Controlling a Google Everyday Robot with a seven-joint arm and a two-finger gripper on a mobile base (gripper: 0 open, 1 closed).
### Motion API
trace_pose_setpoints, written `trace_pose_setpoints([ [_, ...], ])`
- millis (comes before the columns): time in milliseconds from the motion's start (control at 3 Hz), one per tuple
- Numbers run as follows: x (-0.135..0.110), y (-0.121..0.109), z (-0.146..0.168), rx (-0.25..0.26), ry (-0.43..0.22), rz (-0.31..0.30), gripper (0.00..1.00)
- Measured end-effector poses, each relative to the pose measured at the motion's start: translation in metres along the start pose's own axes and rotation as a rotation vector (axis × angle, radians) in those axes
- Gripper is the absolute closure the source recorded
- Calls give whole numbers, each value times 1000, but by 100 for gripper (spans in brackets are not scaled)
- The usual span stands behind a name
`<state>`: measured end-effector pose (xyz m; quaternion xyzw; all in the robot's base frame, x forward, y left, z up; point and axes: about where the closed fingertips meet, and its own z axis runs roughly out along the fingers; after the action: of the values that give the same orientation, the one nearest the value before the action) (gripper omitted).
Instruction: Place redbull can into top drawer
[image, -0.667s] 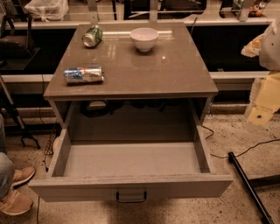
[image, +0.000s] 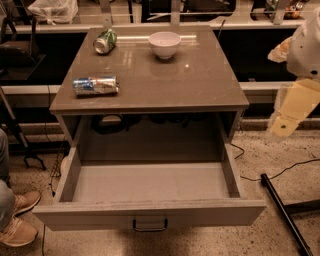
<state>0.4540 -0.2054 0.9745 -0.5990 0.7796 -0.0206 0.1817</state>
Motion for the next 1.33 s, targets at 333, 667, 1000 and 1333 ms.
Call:
trace_pose_setpoints([
  [333,-49,-32,35,-10,-81,-14,0],
  [667,-114,-62,89,-62,-136,-44,0],
  [1000,-181,-76,146,-127,-185,-58,0],
  [1333,-187,-79,153,-132,-191,-69,0],
])
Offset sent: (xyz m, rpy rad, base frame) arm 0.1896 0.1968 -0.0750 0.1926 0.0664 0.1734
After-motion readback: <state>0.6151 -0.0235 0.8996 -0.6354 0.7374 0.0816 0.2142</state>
